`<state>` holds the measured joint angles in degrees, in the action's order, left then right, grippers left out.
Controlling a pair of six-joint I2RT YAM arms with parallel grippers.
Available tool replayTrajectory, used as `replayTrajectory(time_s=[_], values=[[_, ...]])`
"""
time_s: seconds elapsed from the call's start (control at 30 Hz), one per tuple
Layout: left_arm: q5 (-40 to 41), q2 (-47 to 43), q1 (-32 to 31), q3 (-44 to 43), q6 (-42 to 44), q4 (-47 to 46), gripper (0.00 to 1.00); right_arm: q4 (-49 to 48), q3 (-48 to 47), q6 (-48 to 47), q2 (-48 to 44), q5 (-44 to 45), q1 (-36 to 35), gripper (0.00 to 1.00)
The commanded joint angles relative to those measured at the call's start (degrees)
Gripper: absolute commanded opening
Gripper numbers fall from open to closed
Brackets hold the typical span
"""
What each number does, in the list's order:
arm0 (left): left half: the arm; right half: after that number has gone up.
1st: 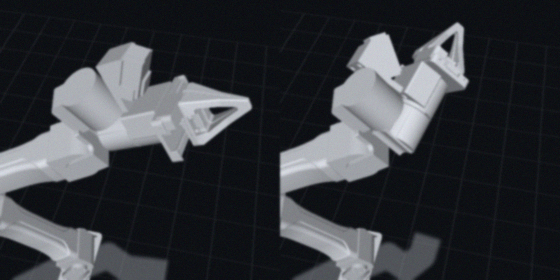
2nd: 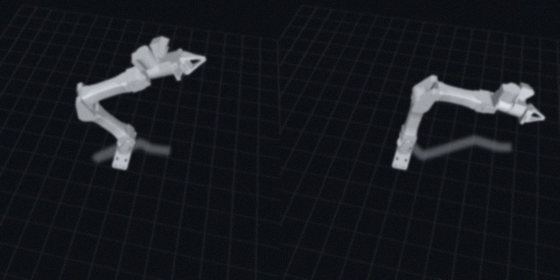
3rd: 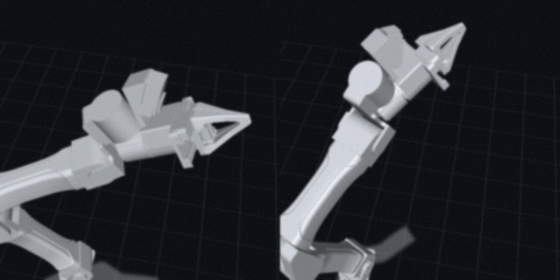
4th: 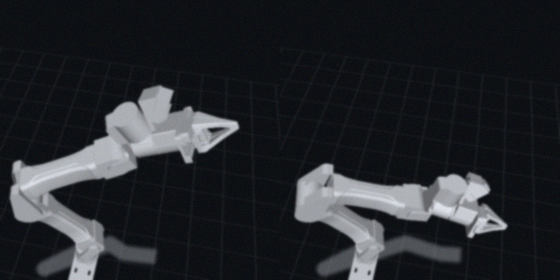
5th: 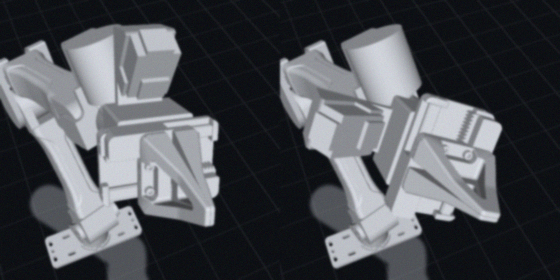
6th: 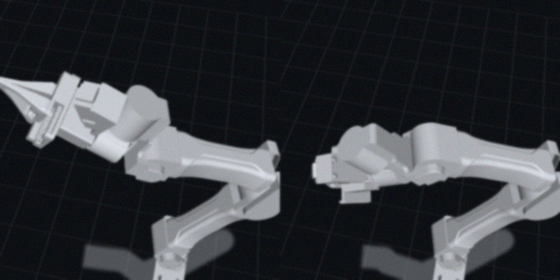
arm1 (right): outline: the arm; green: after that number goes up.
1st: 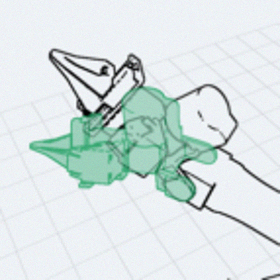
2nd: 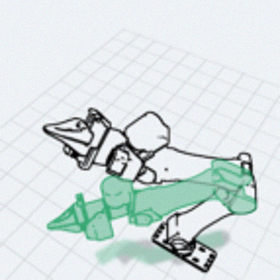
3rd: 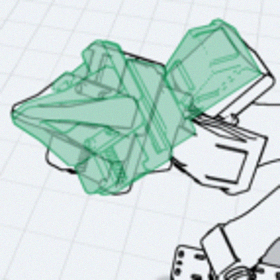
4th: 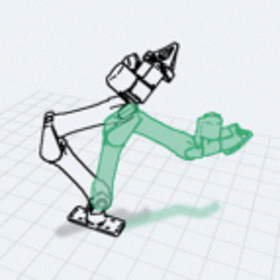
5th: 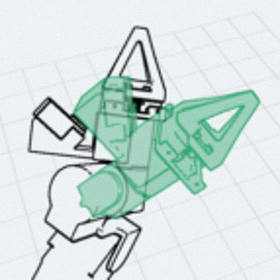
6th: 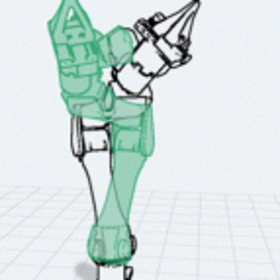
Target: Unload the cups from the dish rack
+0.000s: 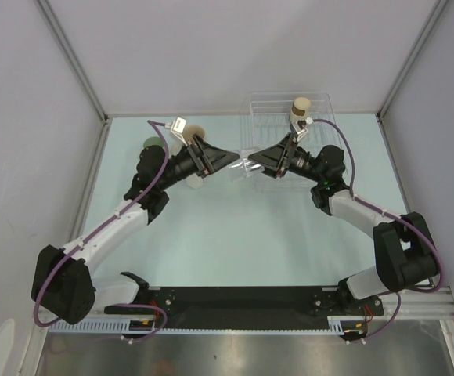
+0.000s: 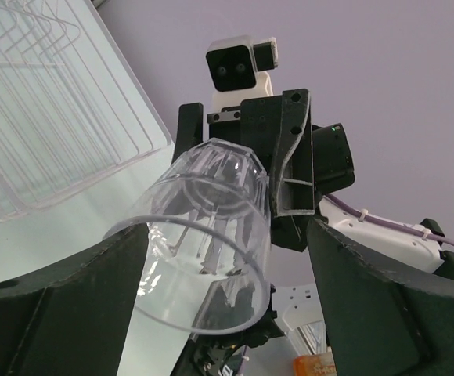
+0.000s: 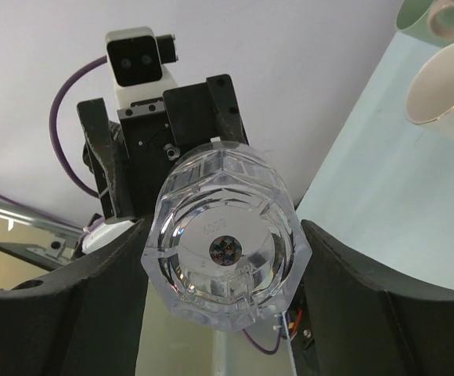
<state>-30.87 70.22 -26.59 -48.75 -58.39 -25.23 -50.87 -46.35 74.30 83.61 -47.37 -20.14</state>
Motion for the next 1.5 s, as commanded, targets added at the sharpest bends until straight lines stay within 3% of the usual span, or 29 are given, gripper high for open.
replayTrajectory(time_s=[0.0,0.13,0.23,0.27,0.5,0.53,0.57,0.9,1.0,1.13,1.27,1.3,1.47], values=[[-1.47,0.8,0.05,0.06,-1.46,-4.47,0.87,-3.27,-1.73,-1.53,0.67,0.88,-3.14,0.0],[-1.47,1.06,0.05,-0.11,-1.46,-5.26,0.82,-3.35,-2.17,-1.97,1.99,1.49,-5.87,0.0],[-1.64,1.15,0.05,-0.03,-1.55,-5.61,0.67,-3.97,-2.08,-1.71,2.6,1.67,-6.84,0.0],[-1.56,1.33,0.05,-0.03,-1.46,-5.62,0.56,-4.06,-1.99,-1.62,2.69,1.67,-7.02,0.0],[-2.17,2.38,0.05,0.06,-2.34,-7.28,0.25,-4.67,-1.73,-1.71,2.69,1.5,-7.28,0.0],[-2.35,2.56,0.05,-0.03,-2.43,-7.29,0.18,-4.67,-1.82,-1.71,2.69,1.41,-7.28,0.0],[-2.35,2.82,0.05,-0.03,-2.43,-7.29,0.0,-4.94,-1.73,-1.79,2.69,1.32,-7.37,0.0],[-0.95,2.73,0.13,-0.99,-1.11,-4.83,0.0,-2.74,-1.73,-2.85,2.25,0.97,-7.19,0.0],[-0.42,2.21,0.13,-1.17,-0.5,-4.3,0.0,-1.42,-2.25,-2.32,2.61,0.27,-6.93,0.13],[0.11,1.59,0.13,-1.61,-0.15,-3.86,0.0,0.24,-2.26,-2.41,2.08,0.35,-6.67,0.49],[0.11,1.77,0.22,-1.7,-0.49,-3.94,0.0,1.04,-1.73,-2.41,1.47,0.53,-6.05,0.71],[0.2,1.68,0.22,-1.61,-0.58,-4.03,0.0,0.95,-1.47,-2.23,1.38,0.53,-5.96,0.82],[-0.24,1.85,0.31,-1.43,-1.2,-5.17,0.0,-1.68,-0.41,-0.13,1.55,0.79,-5.79,1.0]])
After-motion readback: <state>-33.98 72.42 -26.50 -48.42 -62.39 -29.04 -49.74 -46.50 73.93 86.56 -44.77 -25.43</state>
